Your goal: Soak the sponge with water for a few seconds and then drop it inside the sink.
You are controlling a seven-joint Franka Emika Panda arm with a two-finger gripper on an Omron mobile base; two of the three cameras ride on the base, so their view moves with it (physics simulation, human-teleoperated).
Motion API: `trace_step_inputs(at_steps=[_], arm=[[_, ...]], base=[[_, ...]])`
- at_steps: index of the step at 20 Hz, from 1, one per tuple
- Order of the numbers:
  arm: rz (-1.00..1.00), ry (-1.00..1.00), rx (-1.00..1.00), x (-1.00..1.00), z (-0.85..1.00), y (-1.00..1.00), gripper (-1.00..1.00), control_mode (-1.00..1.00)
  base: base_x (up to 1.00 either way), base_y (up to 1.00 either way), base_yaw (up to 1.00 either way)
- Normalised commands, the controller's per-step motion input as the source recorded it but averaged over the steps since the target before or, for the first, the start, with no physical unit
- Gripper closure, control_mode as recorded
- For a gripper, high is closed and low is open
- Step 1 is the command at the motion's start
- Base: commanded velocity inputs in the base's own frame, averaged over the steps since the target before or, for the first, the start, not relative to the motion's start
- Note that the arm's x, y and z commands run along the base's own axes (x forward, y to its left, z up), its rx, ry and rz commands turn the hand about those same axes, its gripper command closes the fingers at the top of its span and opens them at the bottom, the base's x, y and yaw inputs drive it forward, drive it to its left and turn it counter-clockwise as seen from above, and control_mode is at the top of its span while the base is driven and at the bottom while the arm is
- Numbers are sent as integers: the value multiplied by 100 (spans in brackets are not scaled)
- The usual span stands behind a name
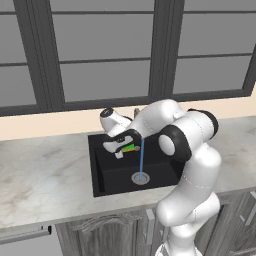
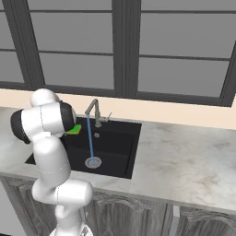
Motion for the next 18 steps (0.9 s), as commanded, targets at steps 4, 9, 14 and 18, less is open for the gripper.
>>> trace_step_inputs(at_steps=[4,9,14,18], arm=[[-26,-10,0,-7,0,5,100,-100],[-31,-11,4,-2,0,6,100,-100],[-31,-17,11,-1,1,8,100,-100],[-29,-22,12,-5,4,7,100,-100]], base=[[0,0,0],[0,0,0],[0,0,0],[0,0,0]])
